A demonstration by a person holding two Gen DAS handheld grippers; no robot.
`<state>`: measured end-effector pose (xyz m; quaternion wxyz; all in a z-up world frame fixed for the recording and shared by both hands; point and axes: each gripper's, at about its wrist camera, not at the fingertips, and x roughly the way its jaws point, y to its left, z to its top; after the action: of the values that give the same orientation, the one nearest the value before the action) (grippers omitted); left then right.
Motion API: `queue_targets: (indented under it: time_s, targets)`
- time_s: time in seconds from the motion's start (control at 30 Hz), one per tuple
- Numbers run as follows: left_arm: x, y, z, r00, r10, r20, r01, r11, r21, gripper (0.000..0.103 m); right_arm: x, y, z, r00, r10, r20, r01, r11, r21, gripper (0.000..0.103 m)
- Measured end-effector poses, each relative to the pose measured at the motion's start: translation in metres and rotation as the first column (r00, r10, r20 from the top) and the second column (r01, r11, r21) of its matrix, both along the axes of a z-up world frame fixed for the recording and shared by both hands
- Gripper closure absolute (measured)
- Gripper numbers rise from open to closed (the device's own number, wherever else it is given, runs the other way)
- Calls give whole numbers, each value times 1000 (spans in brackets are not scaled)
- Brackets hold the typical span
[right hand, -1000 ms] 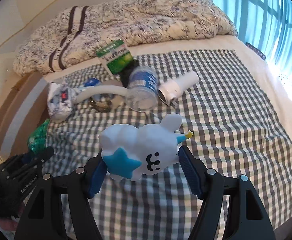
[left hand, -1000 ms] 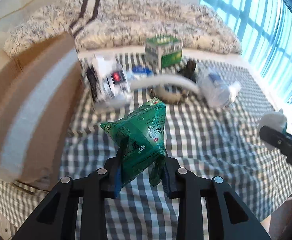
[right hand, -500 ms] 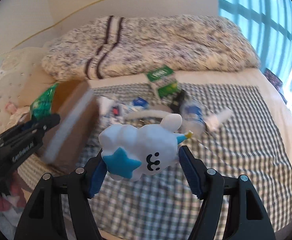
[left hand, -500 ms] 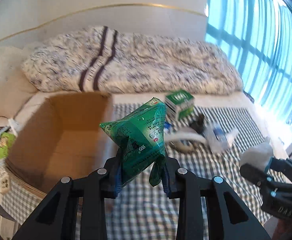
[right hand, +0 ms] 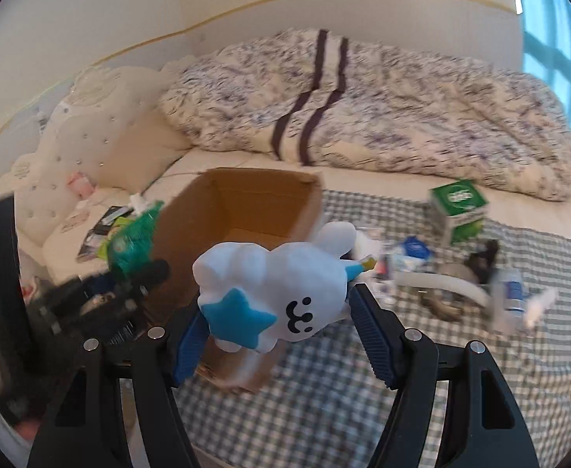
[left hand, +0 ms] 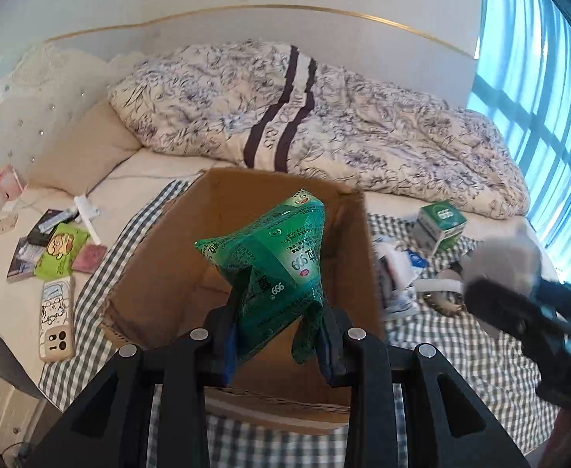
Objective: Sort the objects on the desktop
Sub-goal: 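Carry both items over the cardboard box and open both tools to drop them, then move both tools back toward the remaining items on the checked cloth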
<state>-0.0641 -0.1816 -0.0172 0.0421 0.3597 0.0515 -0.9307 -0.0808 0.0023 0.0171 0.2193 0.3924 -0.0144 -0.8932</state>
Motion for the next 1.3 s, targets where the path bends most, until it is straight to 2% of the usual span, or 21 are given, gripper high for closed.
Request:
queue_targets:
  time_s: [0.3,0.6,0.63,0.67,0.7,0.73,0.77,0.83,1.1,1.3]
  targets:
    - [-20,-25,-31,998,7,55,-8,1000,21,71,-42,-56,-19,997,48,64,-51,998,37,34]
    - [-31,-31,-43,997,24,79,-26,999,35,71,-69,-66,-36,991,31,129,-31,999,-9,34]
    - [-32,-31,-44,997,21,78,-24,999,38,68,-70,-67,-37,991,32,130,-31,999,-9,34]
    - [-32,-30,-44,997,17,75,-20,999,38,53,-70,-68,-37,991,30,128,-29,1000,-8,32]
    - [-32,-29,-43,997,21,72,-23,999,30,39,-71,-68,-37,992,23,122,-22,1000,-8,22]
    - [-31,-28,-42,997,33,69,-34,999,16,3,-70,-67,-36,993,11,114,-11,1000,-3,9]
    - [-28,-27,-39,996,69,50,-69,998,-12,0,-71,-66,-36,994,2,107,-2,1000,2,6]
    - [-25,-28,-36,997,69,25,-69,998,-15,0,-70,-64,-33,996,-7,91,6,1000,1,4]
    - [-21,-22,-29,997,70,33,-70,998,-6,0,-58,-37,-24,997,-42,59,45,997,-61,4]
    - [-10,4,-15,999,43,10,-43,999,-14,0,-38,1,-10,995,-101,17,102,992,-76,4]
